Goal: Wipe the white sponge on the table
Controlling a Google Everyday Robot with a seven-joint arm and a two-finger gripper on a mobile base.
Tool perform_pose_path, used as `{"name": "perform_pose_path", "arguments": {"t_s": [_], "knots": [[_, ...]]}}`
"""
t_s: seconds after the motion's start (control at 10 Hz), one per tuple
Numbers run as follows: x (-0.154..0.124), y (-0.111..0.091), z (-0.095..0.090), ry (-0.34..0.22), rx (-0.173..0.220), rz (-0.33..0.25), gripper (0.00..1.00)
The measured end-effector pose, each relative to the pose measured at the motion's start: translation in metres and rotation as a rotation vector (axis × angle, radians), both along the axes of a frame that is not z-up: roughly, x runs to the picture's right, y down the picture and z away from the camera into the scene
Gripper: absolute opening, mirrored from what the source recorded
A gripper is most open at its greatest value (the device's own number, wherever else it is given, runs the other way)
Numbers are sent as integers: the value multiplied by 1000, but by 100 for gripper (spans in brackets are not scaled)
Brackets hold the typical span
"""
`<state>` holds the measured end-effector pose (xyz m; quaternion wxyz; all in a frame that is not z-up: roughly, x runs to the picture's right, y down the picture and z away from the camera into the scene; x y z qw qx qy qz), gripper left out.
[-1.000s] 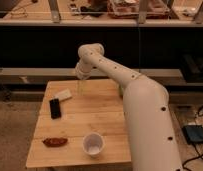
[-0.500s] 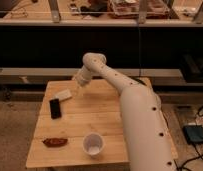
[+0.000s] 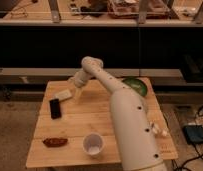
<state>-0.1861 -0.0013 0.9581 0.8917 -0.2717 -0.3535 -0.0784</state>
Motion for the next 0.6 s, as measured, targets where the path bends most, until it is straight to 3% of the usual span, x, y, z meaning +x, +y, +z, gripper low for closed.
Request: {"name": "perform_pose_path", "arguments": {"t_s": [0.6], "knots": [[-24, 1, 21, 9, -17, -34, 80]]}}
